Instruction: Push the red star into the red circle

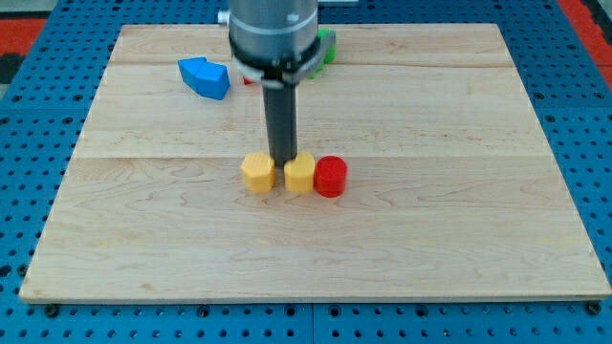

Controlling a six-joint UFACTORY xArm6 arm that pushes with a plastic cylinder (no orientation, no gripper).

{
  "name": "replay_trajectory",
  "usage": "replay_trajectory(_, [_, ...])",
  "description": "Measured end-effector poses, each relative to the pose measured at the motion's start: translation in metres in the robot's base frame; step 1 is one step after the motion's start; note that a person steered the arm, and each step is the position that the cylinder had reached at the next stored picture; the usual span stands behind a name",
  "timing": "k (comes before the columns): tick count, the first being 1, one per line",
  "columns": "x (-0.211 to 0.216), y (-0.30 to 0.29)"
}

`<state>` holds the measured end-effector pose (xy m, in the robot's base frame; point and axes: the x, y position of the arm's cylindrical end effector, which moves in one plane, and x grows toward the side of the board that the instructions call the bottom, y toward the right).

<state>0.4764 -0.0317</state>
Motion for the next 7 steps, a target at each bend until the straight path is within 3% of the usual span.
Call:
replay_trajectory(2, [-0.022,0.050])
replay_trajectory(3, [0.044,0.110])
replay_trajectory(4, [0.052,0.117])
replay_trajectory(5, [0.106,0.087])
replay_trajectory(6, [0.138,0.160])
replay_trajectory(7, [0.083,0.189])
